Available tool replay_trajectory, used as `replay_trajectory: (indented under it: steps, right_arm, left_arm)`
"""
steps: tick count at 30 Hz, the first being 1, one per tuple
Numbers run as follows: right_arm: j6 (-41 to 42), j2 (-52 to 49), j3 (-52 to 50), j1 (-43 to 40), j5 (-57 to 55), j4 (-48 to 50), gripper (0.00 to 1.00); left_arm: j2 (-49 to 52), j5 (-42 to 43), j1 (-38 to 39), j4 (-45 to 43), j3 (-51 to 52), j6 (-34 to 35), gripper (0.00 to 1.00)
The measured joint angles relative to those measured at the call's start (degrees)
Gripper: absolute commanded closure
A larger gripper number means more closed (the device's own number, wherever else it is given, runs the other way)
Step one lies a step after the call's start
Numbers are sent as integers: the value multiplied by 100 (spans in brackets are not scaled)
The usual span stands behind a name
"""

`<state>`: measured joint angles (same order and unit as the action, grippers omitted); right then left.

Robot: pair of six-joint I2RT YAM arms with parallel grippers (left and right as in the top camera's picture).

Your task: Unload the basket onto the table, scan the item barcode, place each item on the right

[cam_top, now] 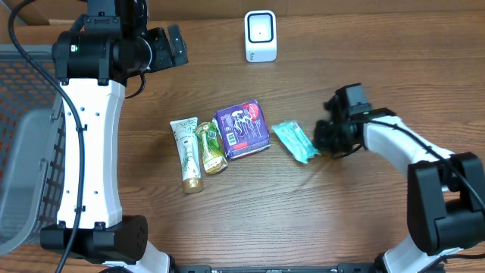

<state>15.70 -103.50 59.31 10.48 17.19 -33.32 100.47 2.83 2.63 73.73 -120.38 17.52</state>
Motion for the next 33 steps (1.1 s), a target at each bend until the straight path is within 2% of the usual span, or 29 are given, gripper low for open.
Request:
replay_trajectory:
  steps: [1,2,3,5,11,15,18,24,33]
  right_arm:
    - [-76,-9,72,-129,-94,-37,76]
    - [-129,-17,170,-269,-155,-76,58]
    - [-186,-17,282,-398,-181,-122,46]
    - [-245,-17,610,-654,-98,-264,37]
    - [-103,-17,1458,-920,855,-977,28]
    - [494,-17,1425,-778,1198,-1668,23]
    - [927,-17,1213,-560,1196,-1829,21]
    - [1401,-17,546,-295,1163,-1414,19]
    - [1585,31,-264,-262,1270,-356,19]
  left_arm:
    - [0,2,0,0,0,2,0]
    - [0,0,0,0,0,0,0]
    - [0,2,0,0,0,0,0]
    - [0,0,0,0,0,0,0]
    - [0,2,0,0,0,2,0]
    - [0,2,0,0,0,0,0]
    - [0,2,0,0,0,0,0]
    - [0,2,0,0,0,0,1]
    - [0,2,0,2,0,0,1]
